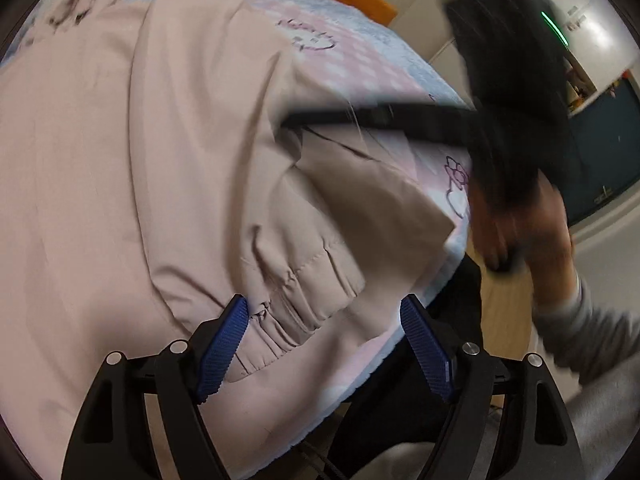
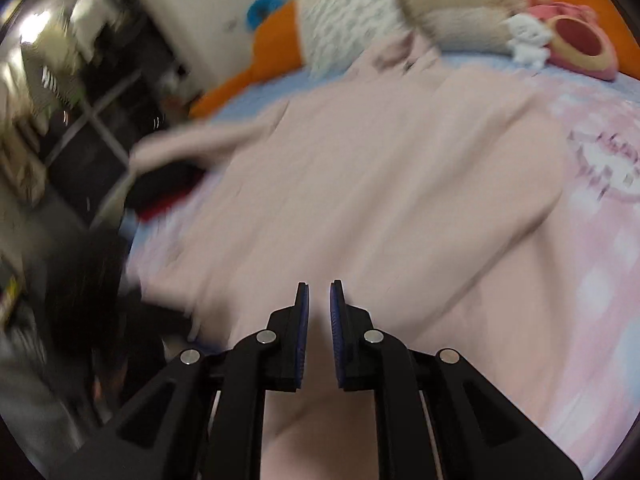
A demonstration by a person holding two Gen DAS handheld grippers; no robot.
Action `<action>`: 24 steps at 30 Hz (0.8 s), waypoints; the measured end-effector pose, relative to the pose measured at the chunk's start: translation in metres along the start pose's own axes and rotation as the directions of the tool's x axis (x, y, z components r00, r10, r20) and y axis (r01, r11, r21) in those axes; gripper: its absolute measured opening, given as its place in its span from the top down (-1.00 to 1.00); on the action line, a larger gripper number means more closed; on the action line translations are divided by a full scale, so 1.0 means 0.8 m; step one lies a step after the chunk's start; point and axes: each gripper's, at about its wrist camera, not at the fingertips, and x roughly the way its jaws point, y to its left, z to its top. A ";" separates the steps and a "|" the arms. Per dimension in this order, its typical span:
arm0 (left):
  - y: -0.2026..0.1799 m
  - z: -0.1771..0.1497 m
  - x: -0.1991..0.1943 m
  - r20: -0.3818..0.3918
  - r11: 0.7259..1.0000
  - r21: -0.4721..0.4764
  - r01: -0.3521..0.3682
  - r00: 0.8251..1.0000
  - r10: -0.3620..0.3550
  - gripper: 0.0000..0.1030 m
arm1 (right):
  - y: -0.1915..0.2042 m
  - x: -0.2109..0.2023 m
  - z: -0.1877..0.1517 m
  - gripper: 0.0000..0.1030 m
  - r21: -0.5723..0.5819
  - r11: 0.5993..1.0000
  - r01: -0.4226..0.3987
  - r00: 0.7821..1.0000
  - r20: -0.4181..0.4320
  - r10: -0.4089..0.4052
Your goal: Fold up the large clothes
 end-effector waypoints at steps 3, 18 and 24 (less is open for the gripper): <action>0.022 -0.003 0.004 -0.006 0.998 -0.043 0.051 0.999 -0.051 -0.56 | 0.013 0.036 -0.055 0.78 -0.050 0.981 0.185 0.977 -0.101 -0.189; 0.047 -0.016 -0.039 0.036 0.994 -0.079 0.080 0.996 -0.078 -0.60 | 0.072 -0.018 -0.033 0.76 -0.008 0.995 0.096 0.995 0.018 -0.095; 0.096 -0.035 -0.055 0.072 0.979 -0.174 0.106 0.993 -0.095 -0.50 | 0.065 0.043 -0.062 0.80 0.003 0.983 0.184 0.979 -0.090 -0.183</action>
